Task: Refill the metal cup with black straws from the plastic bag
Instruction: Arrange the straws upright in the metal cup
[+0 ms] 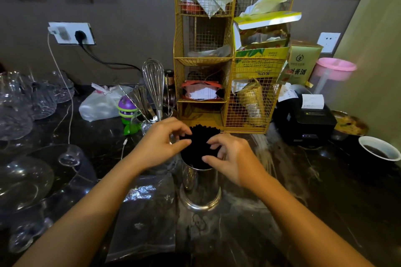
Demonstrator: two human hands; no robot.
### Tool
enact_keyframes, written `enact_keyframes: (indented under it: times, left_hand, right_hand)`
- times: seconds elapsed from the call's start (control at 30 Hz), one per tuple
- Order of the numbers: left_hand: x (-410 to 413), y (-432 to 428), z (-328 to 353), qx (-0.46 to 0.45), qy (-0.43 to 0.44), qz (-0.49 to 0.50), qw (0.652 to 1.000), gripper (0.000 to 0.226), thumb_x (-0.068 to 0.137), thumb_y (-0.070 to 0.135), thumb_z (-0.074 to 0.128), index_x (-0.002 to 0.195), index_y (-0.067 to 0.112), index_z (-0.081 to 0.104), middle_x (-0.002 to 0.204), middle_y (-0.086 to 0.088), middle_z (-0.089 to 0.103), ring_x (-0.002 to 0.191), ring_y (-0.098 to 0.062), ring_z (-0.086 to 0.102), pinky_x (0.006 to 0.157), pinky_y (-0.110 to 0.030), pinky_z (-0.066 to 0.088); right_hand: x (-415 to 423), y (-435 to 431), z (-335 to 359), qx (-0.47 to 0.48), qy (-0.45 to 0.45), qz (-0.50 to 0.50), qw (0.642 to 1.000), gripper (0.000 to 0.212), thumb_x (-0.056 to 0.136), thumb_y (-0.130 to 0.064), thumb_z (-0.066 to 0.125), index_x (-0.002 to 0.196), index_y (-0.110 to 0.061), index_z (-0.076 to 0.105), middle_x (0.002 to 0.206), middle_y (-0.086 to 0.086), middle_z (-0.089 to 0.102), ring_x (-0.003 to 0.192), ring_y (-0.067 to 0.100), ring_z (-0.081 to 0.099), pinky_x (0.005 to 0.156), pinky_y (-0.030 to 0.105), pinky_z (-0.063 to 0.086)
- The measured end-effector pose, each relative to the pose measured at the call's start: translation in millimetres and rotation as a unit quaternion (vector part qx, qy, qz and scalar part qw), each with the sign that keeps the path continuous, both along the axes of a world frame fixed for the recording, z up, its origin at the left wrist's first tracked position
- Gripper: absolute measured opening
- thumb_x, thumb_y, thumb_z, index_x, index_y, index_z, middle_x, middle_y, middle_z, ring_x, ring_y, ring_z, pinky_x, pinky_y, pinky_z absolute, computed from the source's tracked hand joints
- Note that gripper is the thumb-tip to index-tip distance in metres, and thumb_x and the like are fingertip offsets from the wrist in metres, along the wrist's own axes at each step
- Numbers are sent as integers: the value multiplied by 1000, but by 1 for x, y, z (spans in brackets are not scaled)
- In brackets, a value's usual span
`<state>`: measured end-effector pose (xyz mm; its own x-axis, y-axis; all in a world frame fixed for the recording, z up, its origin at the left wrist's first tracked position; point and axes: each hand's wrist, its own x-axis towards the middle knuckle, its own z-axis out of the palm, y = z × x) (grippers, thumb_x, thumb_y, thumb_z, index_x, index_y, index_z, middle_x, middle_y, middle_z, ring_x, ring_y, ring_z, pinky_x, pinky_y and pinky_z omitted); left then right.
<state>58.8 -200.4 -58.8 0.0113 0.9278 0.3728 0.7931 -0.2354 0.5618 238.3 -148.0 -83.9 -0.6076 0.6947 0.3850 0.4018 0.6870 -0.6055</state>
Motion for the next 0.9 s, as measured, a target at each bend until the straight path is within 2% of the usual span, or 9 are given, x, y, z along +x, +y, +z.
enact_keyframes:
  times: [0.07, 0.13, 0.2, 0.23, 0.33, 0.5, 0.57, 0.7, 0.9]
  left_hand:
    - [0, -6, -2, -15, 15, -8, 1000, 19, 71, 8, 70, 88, 11, 65, 79, -3, 57, 74, -17, 56, 66, -11, 39]
    - [2, -10, -7, -26, 35, -6, 999, 23, 69, 9, 73, 90, 11, 65, 80, -5, 59, 75, -20, 57, 67, -18, 43]
    - [3, -12, -12, -28, 59, -1, 998, 27, 68, 11, 73, 94, 11, 64, 86, -8, 61, 78, -18, 57, 70, -24, 45]
    - [3, -12, -14, -27, 65, 0, 998, 29, 69, 11, 73, 96, 11, 64, 87, -7, 60, 77, -16, 56, 70, -20, 44]
    - [4, -13, -17, -25, 64, 4, 998, 28, 71, 10, 71, 98, 11, 64, 86, -4, 59, 73, -12, 53, 65, -8, 38]
    - [6, -13, -16, -18, 61, 3, 998, 23, 72, 10, 69, 95, 9, 65, 86, -8, 64, 76, -11, 54, 69, -16, 43]
    - [6, -12, -16, -19, 61, 0, 998, 22, 72, 10, 69, 94, 9, 66, 85, -7, 63, 76, -10, 54, 67, -8, 38]
    - [7, -11, -12, -28, 53, -12, 998, 18, 72, 13, 70, 89, 10, 68, 79, 1, 58, 73, -9, 53, 65, -10, 37]
    - [9, -6, -4, -16, 25, -26, 999, 15, 73, 15, 69, 88, 11, 68, 74, 2, 58, 69, -10, 54, 60, -7, 37]
  right_hand:
    - [-6, -1, -6, -37, -36, -2, 999, 40, 75, -27, 69, 110, -10, 57, 93, 1, 57, 72, 11, 53, 66, 17, 39]
    - [-11, -2, -11, -57, -53, -11, 997, 42, 75, -29, 69, 111, -11, 56, 105, 7, 62, 76, 8, 50, 68, 20, 38]
    - [-16, -3, -16, -67, -62, -23, 996, 42, 76, -29, 68, 111, -10, 56, 108, 8, 64, 77, 8, 50, 67, 21, 37]
    - [-19, -3, -18, -67, -64, -29, 995, 41, 76, -29, 68, 111, -10, 56, 108, 8, 64, 77, 8, 50, 66, 21, 38]
    - [-24, -3, -21, -54, -61, -34, 996, 34, 76, -28, 68, 103, -9, 58, 102, 9, 66, 73, 9, 50, 61, 20, 37]
    - [-29, -4, -21, -34, -55, -16, 998, 25, 77, -24, 68, 95, -9, 61, 89, 6, 64, 69, 9, 48, 47, 7, 33]
    - [-30, -4, -20, -41, -53, -12, 998, 23, 77, -23, 68, 94, -9, 61, 82, 2, 58, 67, 9, 47, 46, 7, 33]
    - [-28, -4, -17, -53, -48, 1, 997, 20, 78, -21, 66, 93, -8, 61, 78, -1, 54, 66, 10, 48, 47, 6, 33]
    - [-24, -6, -5, -134, -2, 17, 991, 10, 82, -12, 62, 89, -6, 61, 63, 0, 52, 51, 13, 56, 43, 13, 47]
